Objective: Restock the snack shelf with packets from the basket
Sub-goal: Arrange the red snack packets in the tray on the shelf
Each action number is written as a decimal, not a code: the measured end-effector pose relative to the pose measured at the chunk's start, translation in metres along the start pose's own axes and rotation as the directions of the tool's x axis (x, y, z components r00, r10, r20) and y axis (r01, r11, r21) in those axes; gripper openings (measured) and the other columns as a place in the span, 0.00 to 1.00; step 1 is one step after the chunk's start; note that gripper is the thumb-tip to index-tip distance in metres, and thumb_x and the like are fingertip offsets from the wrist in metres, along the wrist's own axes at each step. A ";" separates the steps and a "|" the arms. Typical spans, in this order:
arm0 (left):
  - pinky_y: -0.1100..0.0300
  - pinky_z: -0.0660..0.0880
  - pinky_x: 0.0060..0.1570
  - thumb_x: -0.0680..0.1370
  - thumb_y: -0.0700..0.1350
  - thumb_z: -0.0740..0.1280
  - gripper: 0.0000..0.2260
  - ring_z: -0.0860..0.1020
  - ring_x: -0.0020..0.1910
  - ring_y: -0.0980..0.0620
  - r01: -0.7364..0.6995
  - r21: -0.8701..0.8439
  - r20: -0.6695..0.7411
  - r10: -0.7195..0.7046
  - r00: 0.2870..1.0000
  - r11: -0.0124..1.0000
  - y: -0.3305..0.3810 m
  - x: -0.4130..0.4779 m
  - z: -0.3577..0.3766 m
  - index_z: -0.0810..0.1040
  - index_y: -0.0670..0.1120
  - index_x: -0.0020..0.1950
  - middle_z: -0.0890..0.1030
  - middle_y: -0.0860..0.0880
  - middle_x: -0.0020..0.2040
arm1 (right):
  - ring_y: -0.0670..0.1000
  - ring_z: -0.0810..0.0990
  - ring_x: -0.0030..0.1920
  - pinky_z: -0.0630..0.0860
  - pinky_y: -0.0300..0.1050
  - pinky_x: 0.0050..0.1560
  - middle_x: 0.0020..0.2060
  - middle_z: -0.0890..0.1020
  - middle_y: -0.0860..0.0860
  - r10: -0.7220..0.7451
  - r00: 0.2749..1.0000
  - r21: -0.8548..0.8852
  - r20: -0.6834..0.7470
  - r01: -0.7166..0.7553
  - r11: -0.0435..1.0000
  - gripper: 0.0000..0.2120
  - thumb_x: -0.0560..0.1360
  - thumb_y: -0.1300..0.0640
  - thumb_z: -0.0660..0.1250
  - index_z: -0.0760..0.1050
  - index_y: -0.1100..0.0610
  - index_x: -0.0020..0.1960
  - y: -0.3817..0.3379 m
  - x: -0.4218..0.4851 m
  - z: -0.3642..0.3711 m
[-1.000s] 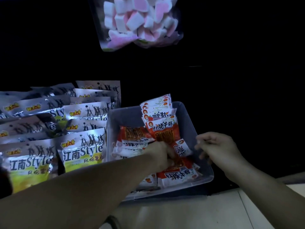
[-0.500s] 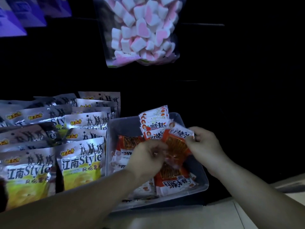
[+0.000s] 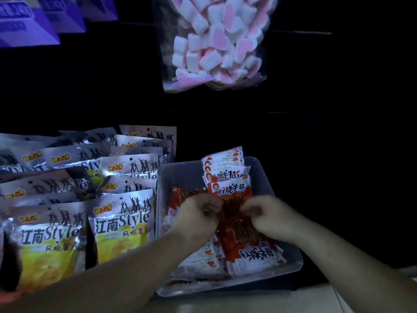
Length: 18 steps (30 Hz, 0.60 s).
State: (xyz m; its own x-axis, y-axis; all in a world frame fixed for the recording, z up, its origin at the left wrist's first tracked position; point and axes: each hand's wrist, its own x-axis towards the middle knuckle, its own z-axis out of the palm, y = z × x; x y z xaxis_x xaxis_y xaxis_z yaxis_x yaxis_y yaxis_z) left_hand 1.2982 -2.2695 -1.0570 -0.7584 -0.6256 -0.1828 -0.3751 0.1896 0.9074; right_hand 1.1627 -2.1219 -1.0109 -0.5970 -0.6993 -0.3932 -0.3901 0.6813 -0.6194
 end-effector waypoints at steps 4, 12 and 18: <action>0.48 0.84 0.46 0.74 0.33 0.62 0.20 0.84 0.44 0.53 0.009 -0.022 -0.069 -0.010 0.998 1.000 -0.003 0.006 -0.004 0.84 0.58 0.43 0.85 0.58 0.42 | 0.48 0.80 0.60 0.80 0.49 0.60 0.69 0.73 0.43 -0.200 0.880 -0.087 -0.431 0.181 0.980 0.23 0.78 0.56 0.71 0.73 0.47 0.72 0.002 0.030 0.015; 0.50 0.84 0.44 0.75 0.33 0.63 0.19 0.84 0.43 0.52 0.010 -0.039 -0.076 -0.013 0.997 0.999 -0.002 0.007 -0.010 0.83 0.58 0.46 0.85 0.56 0.45 | 0.50 0.80 0.52 0.72 0.43 0.40 0.52 0.75 0.44 -0.272 0.831 -0.439 -0.486 0.037 0.898 0.08 0.74 0.52 0.76 0.78 0.48 0.50 0.003 0.054 0.017; 0.46 0.83 0.47 0.75 0.38 0.66 0.16 0.84 0.45 0.51 -0.061 -0.074 -0.108 0.053 0.993 0.995 0.009 0.005 -0.012 0.81 0.60 0.47 0.85 0.54 0.46 | 0.50 0.78 0.51 0.76 0.48 0.49 0.45 0.81 0.43 -0.432 0.730 -0.379 -0.530 0.252 0.890 0.12 0.66 0.59 0.81 0.78 0.49 0.38 0.001 0.034 0.005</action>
State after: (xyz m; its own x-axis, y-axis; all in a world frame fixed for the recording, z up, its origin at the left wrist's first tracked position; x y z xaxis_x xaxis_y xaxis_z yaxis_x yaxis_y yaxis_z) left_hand 1.2977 -2.2798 -1.0452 -0.7150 -0.6929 -0.0928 -0.2877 0.1707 0.9424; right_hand 1.1454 -2.1460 -1.0284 -0.6384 -0.6902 0.3406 -0.7636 0.5123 -0.3931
